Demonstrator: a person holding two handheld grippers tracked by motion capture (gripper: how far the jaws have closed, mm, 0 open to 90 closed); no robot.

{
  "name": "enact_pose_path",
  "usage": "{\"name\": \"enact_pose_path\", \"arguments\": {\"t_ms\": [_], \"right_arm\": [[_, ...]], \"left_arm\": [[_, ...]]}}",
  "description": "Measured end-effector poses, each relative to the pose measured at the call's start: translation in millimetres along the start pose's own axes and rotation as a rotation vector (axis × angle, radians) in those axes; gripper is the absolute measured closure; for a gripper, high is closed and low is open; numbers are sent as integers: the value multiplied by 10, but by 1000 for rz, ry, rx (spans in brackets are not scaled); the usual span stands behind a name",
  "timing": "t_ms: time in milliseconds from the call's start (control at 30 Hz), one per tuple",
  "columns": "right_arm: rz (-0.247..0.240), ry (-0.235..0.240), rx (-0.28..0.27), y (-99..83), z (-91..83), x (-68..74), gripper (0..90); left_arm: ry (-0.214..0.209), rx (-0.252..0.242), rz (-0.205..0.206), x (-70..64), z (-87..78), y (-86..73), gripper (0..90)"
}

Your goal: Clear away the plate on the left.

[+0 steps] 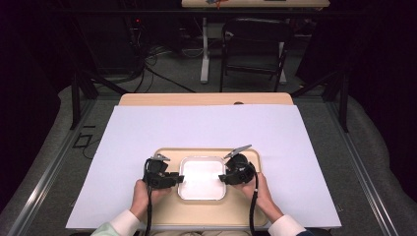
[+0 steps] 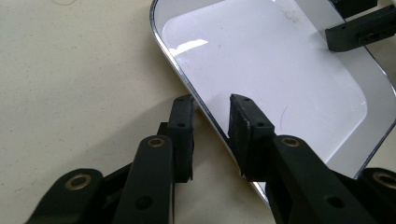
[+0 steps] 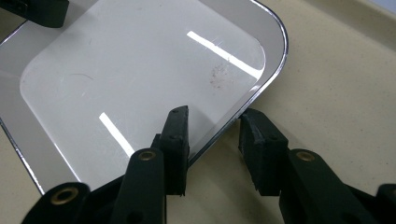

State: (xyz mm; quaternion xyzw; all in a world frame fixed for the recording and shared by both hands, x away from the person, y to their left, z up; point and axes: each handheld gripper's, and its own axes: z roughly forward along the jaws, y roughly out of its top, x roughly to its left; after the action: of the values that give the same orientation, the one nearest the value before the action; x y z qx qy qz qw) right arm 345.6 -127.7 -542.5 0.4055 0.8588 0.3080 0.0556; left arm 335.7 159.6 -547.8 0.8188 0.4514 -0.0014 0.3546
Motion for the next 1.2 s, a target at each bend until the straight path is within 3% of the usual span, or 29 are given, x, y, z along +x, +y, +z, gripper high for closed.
{"name": "enact_pose_path", "arguments": {"t_ms": [67, 100, 200, 333, 400, 433, 500, 667, 867, 1033, 1200], "right_arm": [[-10, -1, 6, 1, -3, 1, 611], [-8, -9, 4, 3, -11, 13, 535], [-32, -29, -19, 13, -63, 32, 422], [-65, -60, -76, 30, -172, 68, 227], [-75, -64, -102, 33, -201, 71, 196], [-92, -87, -137, 38, -270, 86, 145], [-83, -98, -174, 38, -341, 89, 130], [-83, -125, -255, 27, -518, 63, 44], [-86, -161, -323, -20, -714, 32, 2], [-86, -191, -354, -64, -823, 7, 0], [-92, -203, -374, -102, -904, -34, 0]], "left_arm": [[3, -8, -2, 10, -17, 8, 647], [4, -29, -10, 41, -67, 23, 627], [2, -50, -25, 77, -123, 31, 535], [-9, -77, 17, 60, -186, 54, 377], [-14, -84, 38, 49, -202, 61, 292], [-23, -111, 72, 18, -240, 70, 264], [-18, -139, 110, -8, -275, 82, 212], [-3, -165, 146, -25, -371, 90, 148], [17, -189, 163, 2, -474, 89, 86], [13, -209, 163, 52, -564, 76, 48], [42, -225, 164, 89, -659, 24, 12]]}}
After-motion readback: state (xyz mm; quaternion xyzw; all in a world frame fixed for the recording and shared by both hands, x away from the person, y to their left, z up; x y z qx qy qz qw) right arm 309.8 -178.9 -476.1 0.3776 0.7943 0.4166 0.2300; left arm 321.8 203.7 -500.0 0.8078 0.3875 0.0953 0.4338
